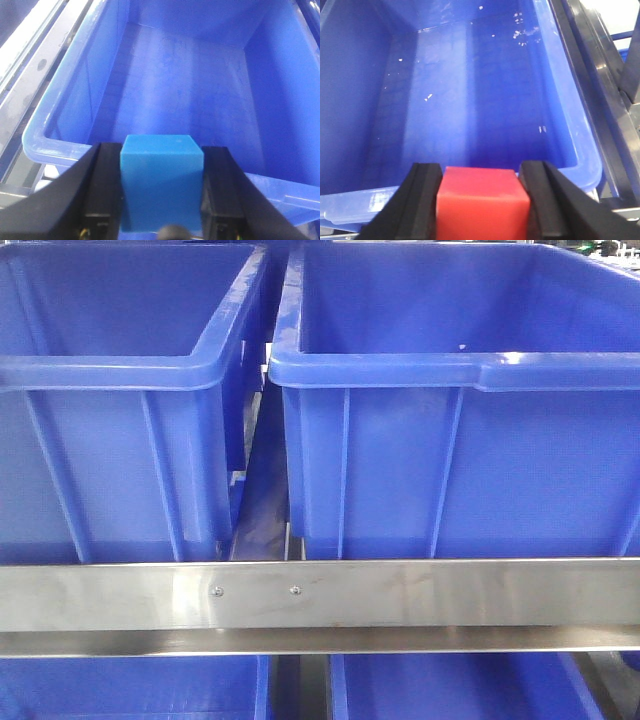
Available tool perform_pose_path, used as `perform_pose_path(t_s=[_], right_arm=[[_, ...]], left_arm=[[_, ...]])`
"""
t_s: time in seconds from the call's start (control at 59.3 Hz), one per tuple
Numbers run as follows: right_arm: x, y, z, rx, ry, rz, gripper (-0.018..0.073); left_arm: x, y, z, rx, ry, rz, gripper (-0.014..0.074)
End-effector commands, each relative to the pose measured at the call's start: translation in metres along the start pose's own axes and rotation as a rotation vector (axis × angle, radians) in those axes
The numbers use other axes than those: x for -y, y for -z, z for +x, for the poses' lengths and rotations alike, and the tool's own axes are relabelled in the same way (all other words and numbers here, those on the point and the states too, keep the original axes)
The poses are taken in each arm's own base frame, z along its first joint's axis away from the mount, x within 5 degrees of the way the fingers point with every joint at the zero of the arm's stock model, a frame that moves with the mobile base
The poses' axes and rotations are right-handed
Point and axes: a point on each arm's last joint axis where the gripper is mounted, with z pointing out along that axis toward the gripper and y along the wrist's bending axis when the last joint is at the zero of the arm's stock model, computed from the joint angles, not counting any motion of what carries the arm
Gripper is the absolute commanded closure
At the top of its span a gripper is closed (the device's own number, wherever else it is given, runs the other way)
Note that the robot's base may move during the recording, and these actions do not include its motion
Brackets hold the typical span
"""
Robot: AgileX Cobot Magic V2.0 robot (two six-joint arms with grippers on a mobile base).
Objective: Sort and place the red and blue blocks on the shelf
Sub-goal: 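Extend both grippers over two adjacent blue bins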
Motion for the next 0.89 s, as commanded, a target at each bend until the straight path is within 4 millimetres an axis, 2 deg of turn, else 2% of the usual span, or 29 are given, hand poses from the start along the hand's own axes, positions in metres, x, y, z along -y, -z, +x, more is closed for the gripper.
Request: perform_pose_path(t_s=[0.0, 0.877], right_arm=[[-0.0048, 0.0054, -0.0167, 0.117, 0.022, -0.032, 0.0507], [-0.0048, 0.0054, -0.0167, 0.117, 0.022, -0.032, 0.0507]], left_arm=[[0.0042, 0.0047, -0.0157, 0.108, 0.01, 0.03, 0.0468], [0.0042, 0.0047, -0.0157, 0.108, 0.01, 0.03, 0.0468]])
